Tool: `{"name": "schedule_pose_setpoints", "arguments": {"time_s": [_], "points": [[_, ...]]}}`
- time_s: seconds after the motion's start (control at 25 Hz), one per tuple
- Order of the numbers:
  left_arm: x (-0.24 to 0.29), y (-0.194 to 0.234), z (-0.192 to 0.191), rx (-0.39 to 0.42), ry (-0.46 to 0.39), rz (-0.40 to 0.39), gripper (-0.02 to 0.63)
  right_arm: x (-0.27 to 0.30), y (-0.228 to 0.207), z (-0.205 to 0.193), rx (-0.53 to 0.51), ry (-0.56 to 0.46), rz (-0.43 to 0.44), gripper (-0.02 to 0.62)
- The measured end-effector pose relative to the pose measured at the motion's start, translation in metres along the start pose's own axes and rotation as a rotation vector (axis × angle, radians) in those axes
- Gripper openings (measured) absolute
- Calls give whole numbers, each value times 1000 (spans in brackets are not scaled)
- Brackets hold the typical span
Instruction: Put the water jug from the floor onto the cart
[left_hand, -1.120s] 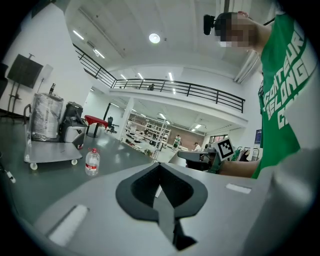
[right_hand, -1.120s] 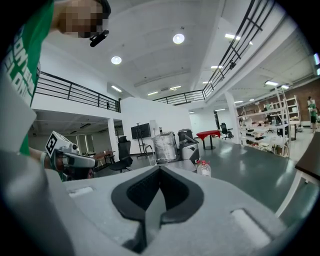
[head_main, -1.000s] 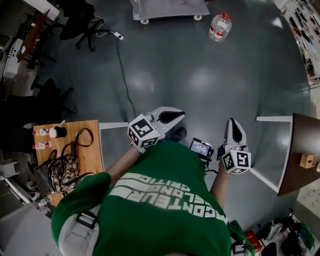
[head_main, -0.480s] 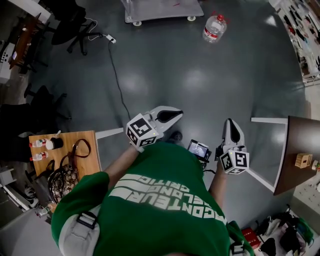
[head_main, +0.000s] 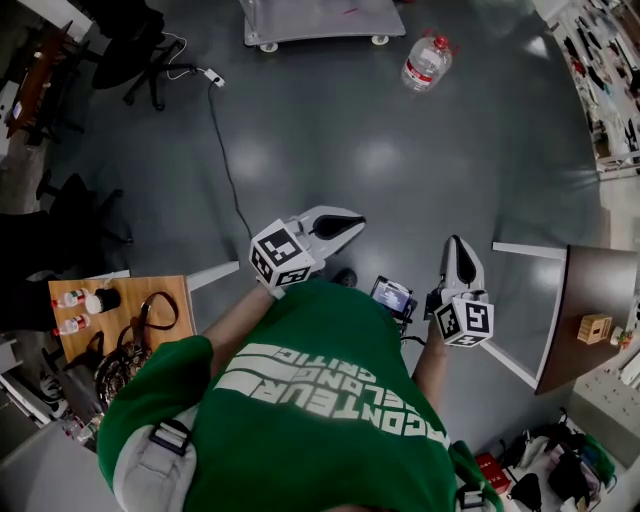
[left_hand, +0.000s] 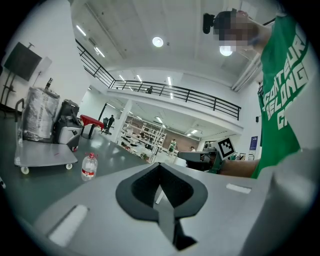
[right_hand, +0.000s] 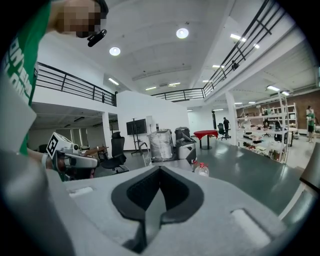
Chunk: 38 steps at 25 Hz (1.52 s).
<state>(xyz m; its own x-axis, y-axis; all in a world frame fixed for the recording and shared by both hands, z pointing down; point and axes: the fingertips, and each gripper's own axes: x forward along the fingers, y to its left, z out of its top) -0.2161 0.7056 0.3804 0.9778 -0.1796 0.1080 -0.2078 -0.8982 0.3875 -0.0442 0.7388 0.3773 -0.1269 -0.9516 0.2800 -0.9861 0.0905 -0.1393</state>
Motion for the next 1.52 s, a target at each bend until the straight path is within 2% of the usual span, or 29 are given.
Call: {"name": "schedule_pose_setpoints", "arguments": {"time_s": [0.44, 0.68, 1.04, 1.52], "points": [[-33, 61, 20, -14, -42, 26, 12, 65, 36, 16, -37, 20, 25, -8], [-54, 84, 26, -4, -42, 17, 12, 79, 54, 20, -47, 26, 11, -8], [-50, 108, 33, -29, -51, 54, 12, 85, 36, 17, -49, 67, -27, -8], [-5, 142, 56, 17, -9, 108, 12, 136, -2, 29, -29, 37, 30, -8]]}}
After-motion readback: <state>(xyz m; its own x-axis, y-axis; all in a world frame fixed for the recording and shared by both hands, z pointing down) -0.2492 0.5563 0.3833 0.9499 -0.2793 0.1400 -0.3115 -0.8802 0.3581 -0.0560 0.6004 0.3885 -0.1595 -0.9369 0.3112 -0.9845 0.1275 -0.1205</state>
